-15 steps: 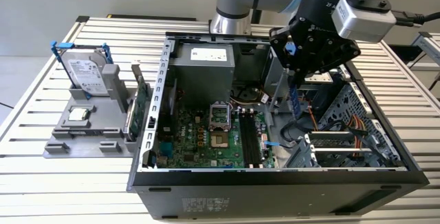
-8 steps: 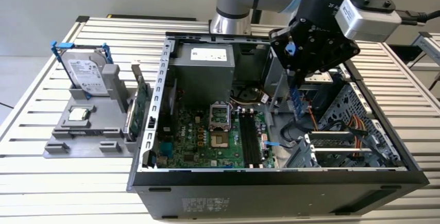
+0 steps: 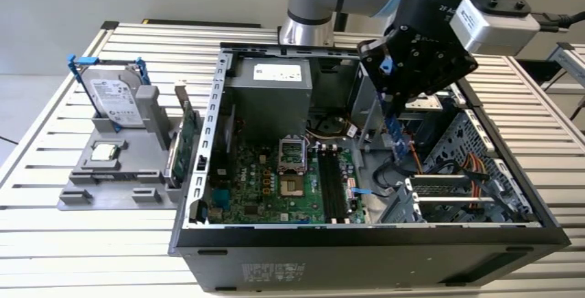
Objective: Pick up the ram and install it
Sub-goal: 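Insert the ram into the slot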
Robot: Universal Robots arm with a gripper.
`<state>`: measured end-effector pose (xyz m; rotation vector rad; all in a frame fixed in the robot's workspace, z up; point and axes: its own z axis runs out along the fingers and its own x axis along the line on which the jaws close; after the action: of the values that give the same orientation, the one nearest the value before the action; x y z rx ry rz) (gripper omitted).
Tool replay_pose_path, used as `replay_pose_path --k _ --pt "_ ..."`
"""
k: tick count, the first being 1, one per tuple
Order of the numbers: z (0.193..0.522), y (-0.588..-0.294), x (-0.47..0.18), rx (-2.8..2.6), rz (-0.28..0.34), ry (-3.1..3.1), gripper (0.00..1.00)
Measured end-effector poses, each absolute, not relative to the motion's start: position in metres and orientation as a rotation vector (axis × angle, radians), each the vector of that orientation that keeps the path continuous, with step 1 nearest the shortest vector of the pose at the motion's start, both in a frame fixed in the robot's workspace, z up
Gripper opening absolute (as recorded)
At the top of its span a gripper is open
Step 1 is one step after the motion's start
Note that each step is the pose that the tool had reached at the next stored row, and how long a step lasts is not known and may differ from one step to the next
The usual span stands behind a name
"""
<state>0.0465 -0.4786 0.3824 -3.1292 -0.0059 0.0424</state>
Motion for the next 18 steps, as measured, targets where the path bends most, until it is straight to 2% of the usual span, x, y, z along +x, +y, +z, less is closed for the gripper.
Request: replay_pose_path --k 18 --pt "0.3818 -0.4785 0.0465 -3.128 0.043 -0.121 0.00"
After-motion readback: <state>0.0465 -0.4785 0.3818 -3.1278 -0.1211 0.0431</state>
